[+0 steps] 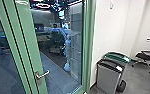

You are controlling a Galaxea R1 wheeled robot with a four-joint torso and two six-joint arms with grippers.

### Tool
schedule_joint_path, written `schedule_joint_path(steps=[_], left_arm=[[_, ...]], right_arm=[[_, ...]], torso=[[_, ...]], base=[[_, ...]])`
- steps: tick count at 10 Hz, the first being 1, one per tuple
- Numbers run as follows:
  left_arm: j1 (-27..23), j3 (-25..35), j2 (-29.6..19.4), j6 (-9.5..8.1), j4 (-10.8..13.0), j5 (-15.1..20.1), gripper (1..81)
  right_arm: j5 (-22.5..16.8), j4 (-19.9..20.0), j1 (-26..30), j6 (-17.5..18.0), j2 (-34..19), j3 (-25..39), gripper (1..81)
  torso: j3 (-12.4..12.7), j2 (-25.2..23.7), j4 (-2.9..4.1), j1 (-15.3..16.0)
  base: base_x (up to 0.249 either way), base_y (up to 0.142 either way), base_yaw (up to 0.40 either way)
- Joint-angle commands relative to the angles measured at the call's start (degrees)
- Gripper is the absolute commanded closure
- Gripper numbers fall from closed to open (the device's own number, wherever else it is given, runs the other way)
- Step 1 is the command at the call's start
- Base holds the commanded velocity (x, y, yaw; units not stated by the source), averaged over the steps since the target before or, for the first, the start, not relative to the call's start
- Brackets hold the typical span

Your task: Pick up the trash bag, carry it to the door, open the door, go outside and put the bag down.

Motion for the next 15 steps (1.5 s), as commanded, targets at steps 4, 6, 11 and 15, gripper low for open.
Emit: schedule_joint_path(steps=[4, 6, 11, 15], left_arm=[[-3.6, 0.1, -0.7, 0.44, 0.1, 3.8, 81.1], [-3.6, 0.1, -0.7, 0.44, 0.1, 3.8, 81.1], [-3.6, 0.1, -0.7, 0.44, 0.1, 3.8, 81.1], [-3.6, 0.1, -0.7, 0.44, 0.1, 3.8, 81.1]], right_arm=[[-3.0, -0.6, 2.5, -0.2, 0.1, 0.3, 1.0], [-3.0, -0.6, 2.5, -0.2, 0.0, 0.3, 1.0], [-3.0, -0.6, 2.5, -0.2, 0.0, 0.3, 1.0], [-3.0, -0.6, 2.5, -0.2, 0.2, 0.3, 1.0]], torso=[[0.0, 0.0, 0.00, 0.1], [0.0, 0.0, 0.00, 0.1], [0.0, 0.0, 0.00, 0.1], [0.0, 0.0, 0.00, 0.1]], base=[[0.170, 0.000, 0.000], [0.136, 0.000, 0.000], [0.136, 0.000, 0.000], [0.129, 0.000, 0.000]])
